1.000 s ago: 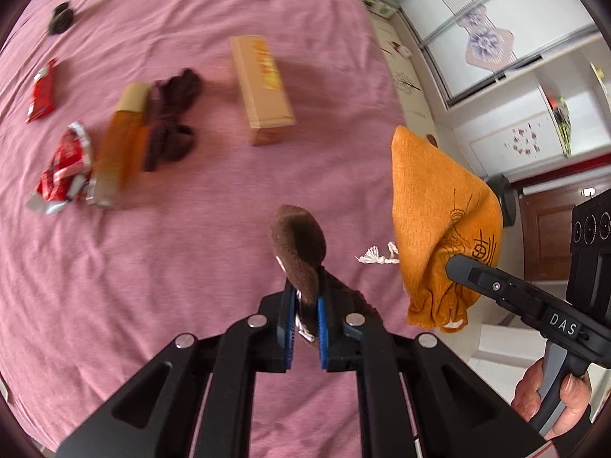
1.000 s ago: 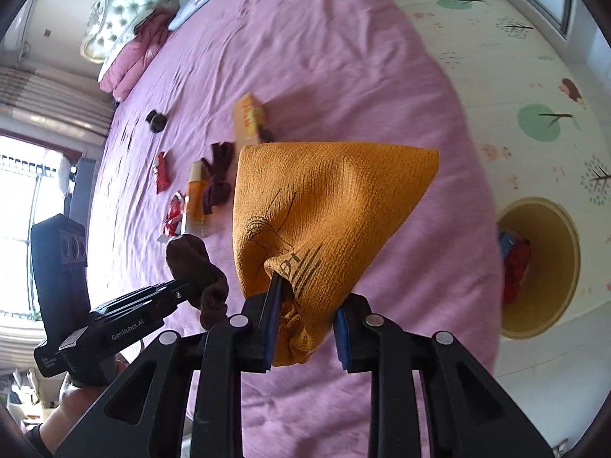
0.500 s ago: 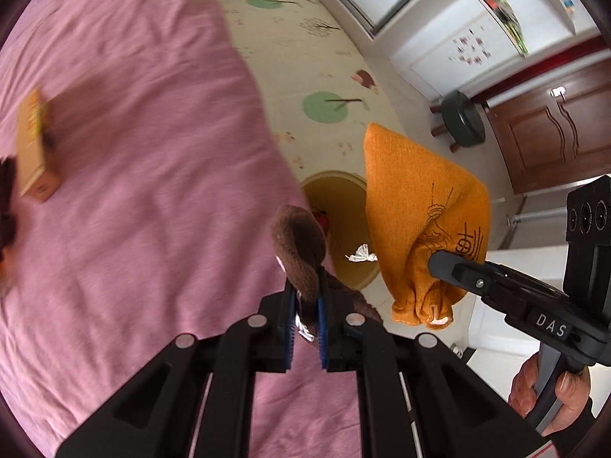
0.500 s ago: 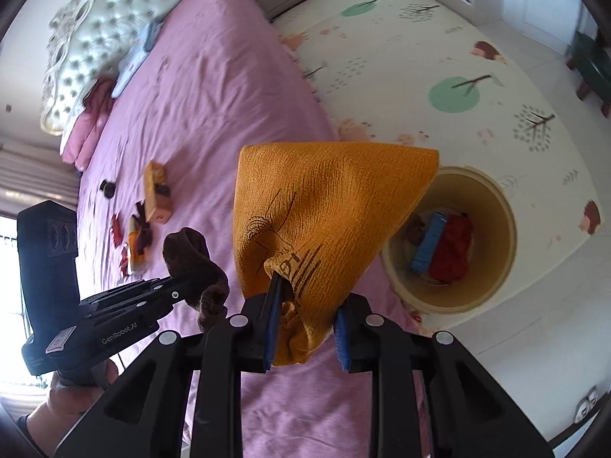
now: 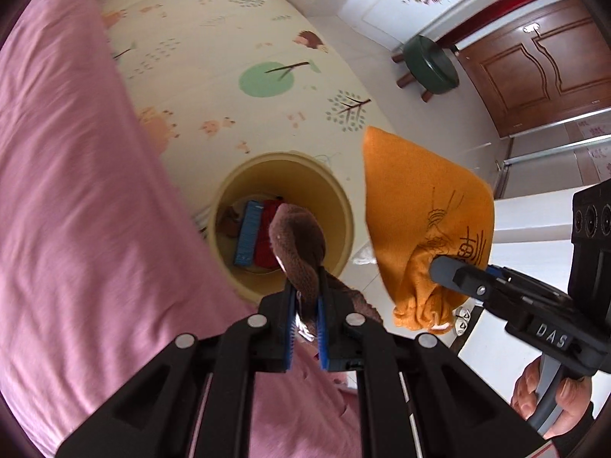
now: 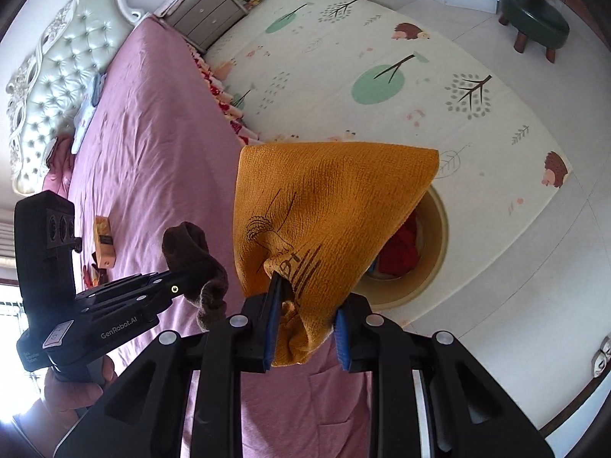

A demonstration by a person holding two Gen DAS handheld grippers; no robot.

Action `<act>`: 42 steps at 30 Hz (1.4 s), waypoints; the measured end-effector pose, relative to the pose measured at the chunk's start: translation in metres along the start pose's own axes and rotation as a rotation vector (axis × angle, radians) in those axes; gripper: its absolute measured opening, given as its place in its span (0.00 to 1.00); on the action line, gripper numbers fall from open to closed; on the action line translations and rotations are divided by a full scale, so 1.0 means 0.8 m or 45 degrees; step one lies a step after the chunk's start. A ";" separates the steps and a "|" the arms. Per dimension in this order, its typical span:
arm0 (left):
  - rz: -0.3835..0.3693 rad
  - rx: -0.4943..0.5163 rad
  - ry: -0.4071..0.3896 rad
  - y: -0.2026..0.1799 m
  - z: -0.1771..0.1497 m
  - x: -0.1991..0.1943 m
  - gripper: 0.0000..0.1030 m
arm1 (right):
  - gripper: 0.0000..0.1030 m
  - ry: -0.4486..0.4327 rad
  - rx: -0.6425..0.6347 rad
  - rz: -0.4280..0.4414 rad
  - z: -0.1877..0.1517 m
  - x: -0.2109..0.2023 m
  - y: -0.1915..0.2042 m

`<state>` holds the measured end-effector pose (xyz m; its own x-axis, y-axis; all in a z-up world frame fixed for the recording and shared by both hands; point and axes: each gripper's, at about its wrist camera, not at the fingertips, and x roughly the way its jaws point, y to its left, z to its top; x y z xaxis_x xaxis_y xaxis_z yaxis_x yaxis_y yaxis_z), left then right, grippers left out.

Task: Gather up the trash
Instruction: 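Carry sock and orange bag to the yellow bin and open both tools, then return both tools to the items left on the bed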

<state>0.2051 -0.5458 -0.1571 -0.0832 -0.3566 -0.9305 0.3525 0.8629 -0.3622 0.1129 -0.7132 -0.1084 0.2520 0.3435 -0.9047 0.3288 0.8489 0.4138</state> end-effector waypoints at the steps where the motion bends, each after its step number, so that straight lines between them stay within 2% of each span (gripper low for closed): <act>1: -0.005 0.012 0.002 -0.007 0.007 0.006 0.09 | 0.24 -0.004 0.000 -0.001 0.002 -0.002 -0.004; 3: 0.020 0.023 0.008 -0.016 0.016 0.015 0.18 | 0.32 -0.021 0.006 -0.035 0.006 -0.006 -0.012; 4: 0.060 0.027 0.008 -0.018 0.020 0.019 0.42 | 0.35 -0.028 0.020 -0.065 0.006 -0.008 -0.016; 5: 0.090 0.029 0.010 -0.019 0.020 0.022 0.69 | 0.45 -0.037 0.054 -0.096 0.008 -0.011 -0.025; 6: 0.119 0.026 0.001 -0.018 0.021 0.023 0.73 | 0.52 -0.043 0.075 -0.097 0.009 -0.012 -0.030; 13: 0.106 0.001 0.018 -0.004 0.014 0.021 0.75 | 0.52 -0.070 0.121 -0.064 0.011 -0.019 -0.043; 21: 0.106 -0.087 -0.012 0.027 -0.010 -0.007 0.75 | 0.51 -0.059 0.047 -0.025 0.016 -0.017 -0.001; 30: 0.145 -0.240 -0.120 0.090 -0.051 -0.073 0.75 | 0.51 -0.013 -0.112 0.036 0.008 -0.003 0.094; 42: 0.206 -0.483 -0.251 0.208 -0.145 -0.168 0.75 | 0.51 0.122 -0.425 0.116 -0.039 0.045 0.262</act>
<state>0.1671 -0.3124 -0.0985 0.1368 -0.2362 -0.9620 -0.0233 0.9701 -0.2415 0.1629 -0.5104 -0.0568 0.1747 0.4467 -0.8774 -0.0108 0.8920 0.4520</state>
